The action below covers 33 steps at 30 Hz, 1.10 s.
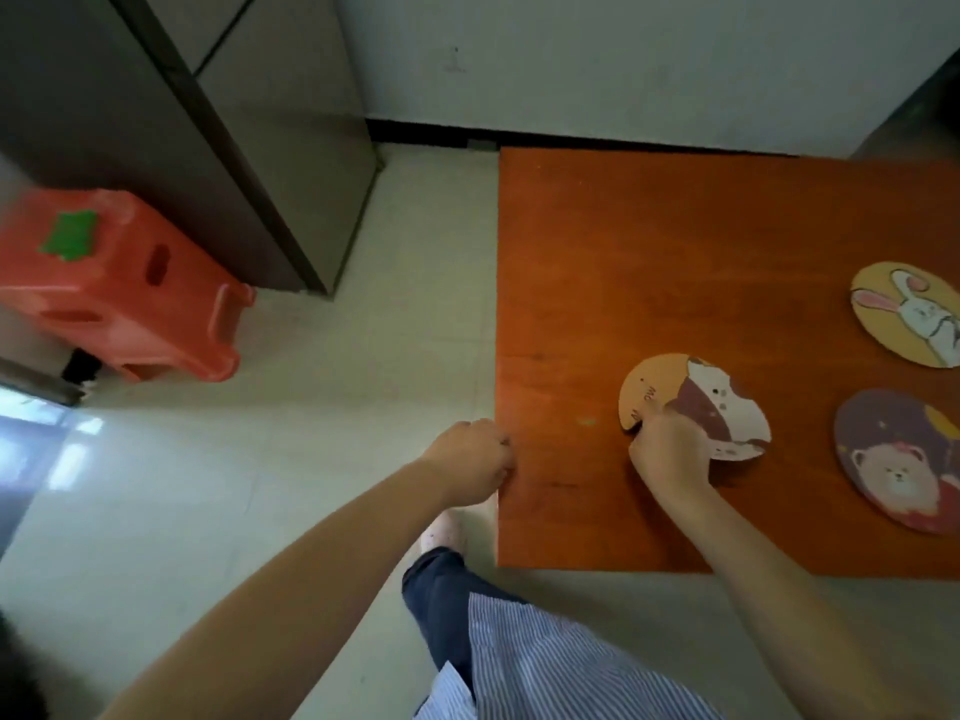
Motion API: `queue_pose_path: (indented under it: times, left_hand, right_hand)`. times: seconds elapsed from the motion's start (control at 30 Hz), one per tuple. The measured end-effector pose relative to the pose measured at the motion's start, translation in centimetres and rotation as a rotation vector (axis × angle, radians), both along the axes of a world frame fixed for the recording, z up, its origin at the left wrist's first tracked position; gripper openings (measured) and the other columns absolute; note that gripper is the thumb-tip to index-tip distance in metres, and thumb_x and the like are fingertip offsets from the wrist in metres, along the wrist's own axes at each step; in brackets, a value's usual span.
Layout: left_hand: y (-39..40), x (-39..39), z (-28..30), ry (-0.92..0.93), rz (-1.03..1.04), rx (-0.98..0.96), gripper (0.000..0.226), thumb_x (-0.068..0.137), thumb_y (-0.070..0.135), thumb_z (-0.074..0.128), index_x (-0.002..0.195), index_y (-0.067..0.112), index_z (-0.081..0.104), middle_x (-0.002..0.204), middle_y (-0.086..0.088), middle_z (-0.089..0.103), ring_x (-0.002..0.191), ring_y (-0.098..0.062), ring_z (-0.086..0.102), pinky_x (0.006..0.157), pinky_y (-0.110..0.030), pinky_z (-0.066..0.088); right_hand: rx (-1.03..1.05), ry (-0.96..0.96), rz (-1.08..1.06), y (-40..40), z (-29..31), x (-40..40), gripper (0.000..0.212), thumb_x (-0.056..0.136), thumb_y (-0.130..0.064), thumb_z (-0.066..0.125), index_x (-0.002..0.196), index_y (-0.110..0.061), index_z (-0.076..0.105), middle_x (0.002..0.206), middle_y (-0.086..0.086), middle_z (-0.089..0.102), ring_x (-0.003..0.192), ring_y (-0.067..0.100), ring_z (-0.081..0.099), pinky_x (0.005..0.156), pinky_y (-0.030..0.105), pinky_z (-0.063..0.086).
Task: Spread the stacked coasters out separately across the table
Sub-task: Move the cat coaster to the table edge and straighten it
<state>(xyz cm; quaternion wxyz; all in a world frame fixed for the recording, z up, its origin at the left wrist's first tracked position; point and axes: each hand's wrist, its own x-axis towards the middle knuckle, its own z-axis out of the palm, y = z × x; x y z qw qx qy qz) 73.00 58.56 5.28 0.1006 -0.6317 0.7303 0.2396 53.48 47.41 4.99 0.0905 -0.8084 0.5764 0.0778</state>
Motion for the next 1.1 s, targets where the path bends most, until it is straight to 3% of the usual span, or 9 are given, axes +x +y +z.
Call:
queue_pose_path:
  times: [0.27, 0.4, 0.47, 0.53, 0.67, 0.87, 1.0, 1.1]
  left_hand:
    - [-11.3, 7.7, 0.9, -0.049, -0.046, 0.008, 0.034, 0.092, 0.018, 0.041, 0.124, 0.017, 0.053, 0.134, -0.007, 0.048, 0.126, -0.026, 0.040, 0.103, -0.041, 0.039]
    - [-17.2, 7.9, 0.3, -0.040, -0.122, -0.073, 0.036, 0.092, 0.019, 0.045, 0.127, 0.012, 0.049, 0.140, -0.009, 0.043, 0.131, -0.026, 0.036, 0.106, -0.040, 0.036]
    - [-20.0, 7.9, -0.2, -0.064, -0.198, -0.081, 0.043, 0.091, 0.019, 0.048, 0.133, 0.009, 0.042, 0.146, -0.010, 0.036, 0.136, -0.027, 0.029, 0.109, -0.040, 0.032]
    - [-22.5, 8.6, -0.5, -0.091, -0.236, -0.063, 0.050, 0.092, 0.021, 0.049, 0.138, 0.007, 0.033, 0.152, -0.011, 0.027, 0.141, -0.026, 0.021, 0.113, -0.040, 0.027]
    - [-26.7, 11.1, -0.9, -0.113, -0.377, -0.035, 0.057, 0.092, 0.026, 0.050, 0.141, 0.009, 0.027, 0.155, -0.011, 0.018, 0.143, -0.026, 0.015, 0.115, -0.040, 0.024]
    - [-31.2, 13.3, -0.7, -0.114, -0.606, -0.012, 0.077, 0.081, 0.045, 0.061, 0.143, 0.019, 0.023, 0.157, -0.008, 0.011, 0.145, -0.026, 0.005, 0.116, -0.047, 0.017]
    - [-33.0, 12.8, -1.3, -0.087, -0.671, 0.010, 0.088, 0.072, 0.051, 0.068, 0.142, 0.022, 0.023, 0.157, -0.006, 0.012, 0.144, -0.024, 0.005, 0.115, -0.051, 0.015]
    - [-33.5, 13.1, -1.9, -0.059, -0.701, -0.052, 0.089, 0.068, 0.056, 0.069, 0.140, 0.023, 0.029, 0.155, -0.006, 0.019, 0.143, -0.026, 0.012, 0.113, -0.052, 0.018]
  right_hand:
    - [0.139, 0.112, -0.252, -4.8, 2.8, 3.3, 0.028, 0.091, -0.014, 0.051, 0.118, -0.008, 0.054, 0.103, 0.014, 0.068, 0.091, 0.026, 0.063, 0.073, 0.031, 0.051]
    - [0.008, -0.210, -0.489, -6.5, 4.4, 5.5, 0.023, 0.089, -0.010, 0.055, 0.111, -0.005, 0.060, 0.103, 0.017, 0.068, 0.092, 0.030, 0.064, 0.075, 0.034, 0.055]
    - [-0.040, -0.327, -0.580, -6.4, 4.2, 7.4, 0.021, 0.091, -0.008, 0.052, 0.110, -0.004, 0.059, 0.099, 0.017, 0.070, 0.088, 0.030, 0.065, 0.066, 0.029, 0.051]
    - [0.005, -0.388, -0.658, -6.2, 3.1, 10.3, 0.021, 0.094, -0.008, 0.047, 0.111, -0.001, 0.058, 0.098, 0.020, 0.069, 0.088, 0.032, 0.065, 0.063, 0.027, 0.045]
    - [0.013, -0.460, -0.801, -7.7, 1.7, 15.0, 0.021, 0.092, -0.004, 0.048, 0.106, 0.005, 0.060, 0.101, 0.024, 0.069, 0.094, 0.036, 0.063, 0.072, 0.035, 0.053]
    - [0.027, -0.331, -1.013, -10.3, 0.1, 17.8, 0.024, 0.088, 0.004, 0.049, 0.109, -0.001, 0.060, 0.106, 0.023, 0.067, 0.096, 0.036, 0.063, 0.076, 0.039, 0.057]
    - [-0.143, -0.595, -1.289, -11.0, -0.1, 19.1, 0.017, 0.082, 0.009, 0.050, 0.092, 0.004, 0.063, 0.092, 0.025, 0.068, 0.083, 0.036, 0.061, 0.059, 0.032, 0.041]
    - [-0.272, -0.765, -1.405, -11.9, 0.3, 20.7, 0.018, 0.085, 0.009, 0.047, 0.092, 0.006, 0.064, 0.091, 0.026, 0.068, 0.083, 0.036, 0.061, 0.062, 0.029, 0.038]
